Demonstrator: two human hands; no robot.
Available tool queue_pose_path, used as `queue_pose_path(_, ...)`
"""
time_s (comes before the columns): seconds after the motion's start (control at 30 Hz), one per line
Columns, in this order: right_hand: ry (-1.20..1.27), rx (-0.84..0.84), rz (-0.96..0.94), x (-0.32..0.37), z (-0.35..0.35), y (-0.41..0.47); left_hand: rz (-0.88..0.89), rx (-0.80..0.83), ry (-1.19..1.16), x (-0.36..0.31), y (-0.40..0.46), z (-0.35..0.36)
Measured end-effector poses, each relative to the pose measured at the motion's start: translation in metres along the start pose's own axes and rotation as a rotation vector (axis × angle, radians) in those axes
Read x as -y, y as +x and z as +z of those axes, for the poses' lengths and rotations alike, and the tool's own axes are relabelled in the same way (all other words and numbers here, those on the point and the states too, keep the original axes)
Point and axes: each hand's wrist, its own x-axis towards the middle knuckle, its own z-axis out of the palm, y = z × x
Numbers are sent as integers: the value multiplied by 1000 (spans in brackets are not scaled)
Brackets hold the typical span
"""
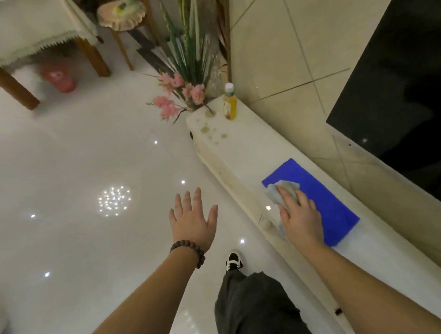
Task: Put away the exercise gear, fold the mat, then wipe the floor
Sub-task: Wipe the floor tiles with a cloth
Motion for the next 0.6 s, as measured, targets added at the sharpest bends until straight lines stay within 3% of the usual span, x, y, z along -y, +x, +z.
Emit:
queue_pose_path(0.2, -39, -14, 100, 22, -16, 103, 179, 7, 49, -32, 140, -51)
queue_pose_path(0.6, -37, -111, 339, 81, -9, 195, 551, 192, 109, -76, 299, -72)
